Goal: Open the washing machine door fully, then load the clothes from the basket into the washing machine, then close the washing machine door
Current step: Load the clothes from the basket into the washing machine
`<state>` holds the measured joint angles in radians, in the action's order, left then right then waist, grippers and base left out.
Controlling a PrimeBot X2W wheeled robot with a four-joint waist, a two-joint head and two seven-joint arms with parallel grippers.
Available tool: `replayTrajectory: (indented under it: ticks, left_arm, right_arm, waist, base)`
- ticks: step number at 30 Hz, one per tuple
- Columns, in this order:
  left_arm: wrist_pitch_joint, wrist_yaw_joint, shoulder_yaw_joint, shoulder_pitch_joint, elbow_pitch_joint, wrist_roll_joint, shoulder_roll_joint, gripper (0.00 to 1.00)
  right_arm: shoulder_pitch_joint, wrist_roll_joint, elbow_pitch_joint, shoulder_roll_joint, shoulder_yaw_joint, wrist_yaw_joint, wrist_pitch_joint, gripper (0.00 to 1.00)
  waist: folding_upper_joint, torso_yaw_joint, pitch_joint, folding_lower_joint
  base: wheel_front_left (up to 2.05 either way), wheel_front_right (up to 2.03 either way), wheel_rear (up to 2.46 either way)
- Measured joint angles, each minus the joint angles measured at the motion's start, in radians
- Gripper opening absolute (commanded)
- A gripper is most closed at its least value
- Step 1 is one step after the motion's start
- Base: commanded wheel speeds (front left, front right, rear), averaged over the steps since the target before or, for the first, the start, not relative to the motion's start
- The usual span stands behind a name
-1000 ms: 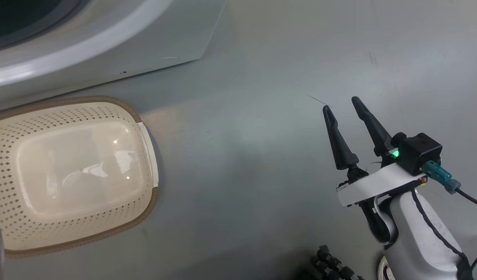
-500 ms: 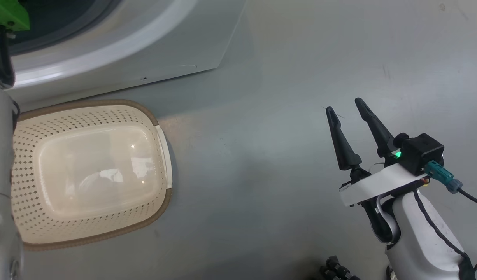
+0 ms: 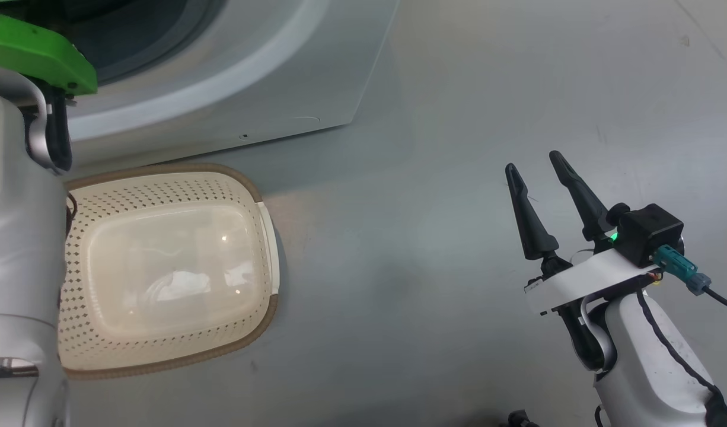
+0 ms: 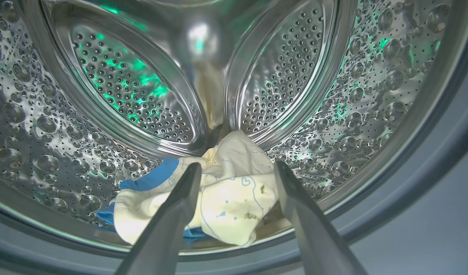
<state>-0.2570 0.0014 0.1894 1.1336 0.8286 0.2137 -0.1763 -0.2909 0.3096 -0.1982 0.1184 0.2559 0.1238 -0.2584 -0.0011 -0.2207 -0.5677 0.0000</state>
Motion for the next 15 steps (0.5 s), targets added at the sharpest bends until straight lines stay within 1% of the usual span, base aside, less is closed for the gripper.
replayTrajectory:
  ticks: [7,10,15]
  left_arm:
    - [0.000,-0.001,-0.005,-0.070,-0.001,0.007,0.025,1.00]
    - [0.000,-0.009,-0.007,-0.106,-0.002,0.007,0.035,1.00]
    - [0.000,-0.016,-0.004,-0.164,-0.007,0.009,0.068,1.00]
  right_arm:
    - [0.000,0.000,-0.001,0.002,-0.008,0.000,0.000,1.00]
    - [0.000,-0.001,-0.001,0.005,-0.013,0.000,0.000,1.00]
    - [0.005,-0.002,-0.001,0.014,-0.027,0.000,0.000,1.00]
  waist:
    - [0.0000,0.017,0.039,0.0000]
    - [0.0000,0.024,0.057,0.0000]
    - [0.0000,0.039,0.088,0.0000]
  base:
    - [0.00,0.00,0.00]
    - [0.00,0.00,0.00]
    - [0.00,0.00,0.00]
